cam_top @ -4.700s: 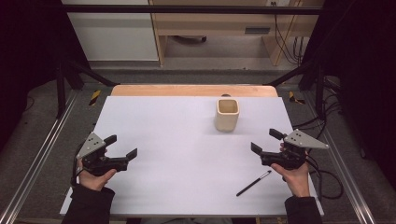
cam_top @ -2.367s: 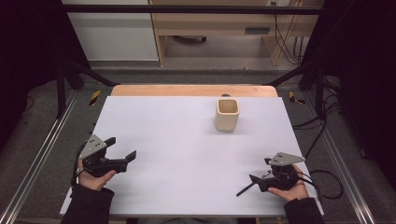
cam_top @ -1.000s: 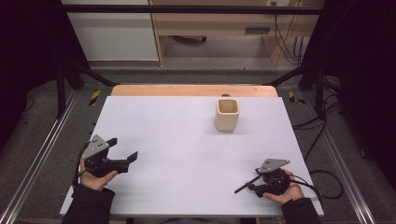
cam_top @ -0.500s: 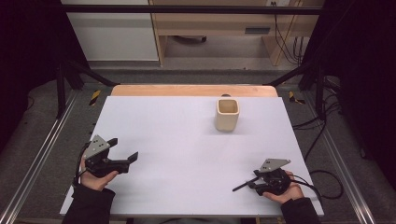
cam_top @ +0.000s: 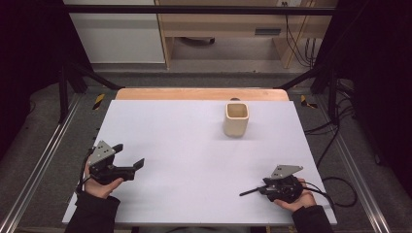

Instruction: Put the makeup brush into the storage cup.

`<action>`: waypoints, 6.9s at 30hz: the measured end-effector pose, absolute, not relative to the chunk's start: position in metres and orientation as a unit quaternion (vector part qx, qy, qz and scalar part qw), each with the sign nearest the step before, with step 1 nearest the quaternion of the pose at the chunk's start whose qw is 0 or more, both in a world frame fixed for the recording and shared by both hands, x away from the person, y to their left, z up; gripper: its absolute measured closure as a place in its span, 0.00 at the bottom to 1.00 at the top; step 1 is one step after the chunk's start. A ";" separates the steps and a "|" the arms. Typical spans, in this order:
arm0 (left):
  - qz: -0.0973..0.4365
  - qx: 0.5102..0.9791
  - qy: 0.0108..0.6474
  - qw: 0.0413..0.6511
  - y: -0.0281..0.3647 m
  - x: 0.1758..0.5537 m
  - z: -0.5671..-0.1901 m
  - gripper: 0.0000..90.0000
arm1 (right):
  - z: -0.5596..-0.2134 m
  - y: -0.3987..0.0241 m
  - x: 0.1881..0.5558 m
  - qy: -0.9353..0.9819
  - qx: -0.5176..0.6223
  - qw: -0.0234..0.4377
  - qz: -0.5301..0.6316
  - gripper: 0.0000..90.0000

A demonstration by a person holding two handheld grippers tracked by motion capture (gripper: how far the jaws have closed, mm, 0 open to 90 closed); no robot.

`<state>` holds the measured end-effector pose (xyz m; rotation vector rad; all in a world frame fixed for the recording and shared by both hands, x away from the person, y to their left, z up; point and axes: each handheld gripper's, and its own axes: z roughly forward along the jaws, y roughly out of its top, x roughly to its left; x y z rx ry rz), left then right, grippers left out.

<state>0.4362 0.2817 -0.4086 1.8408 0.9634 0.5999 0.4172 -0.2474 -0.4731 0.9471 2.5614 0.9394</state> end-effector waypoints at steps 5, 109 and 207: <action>0.244 0.750 0.394 0.472 0.281 0.436 -0.409 0.05 | -0.473 -0.248 0.417 0.880 0.324 0.126 0.323 0.70; 0.237 0.762 0.391 0.460 0.278 0.439 -0.412 0.05 | -0.447 -0.203 0.450 0.934 0.330 0.069 0.121 0.80; 0.211 0.817 0.308 0.439 0.228 0.431 -0.410 0.05 | -0.370 -0.111 0.471 0.956 0.206 0.058 0.200 0.94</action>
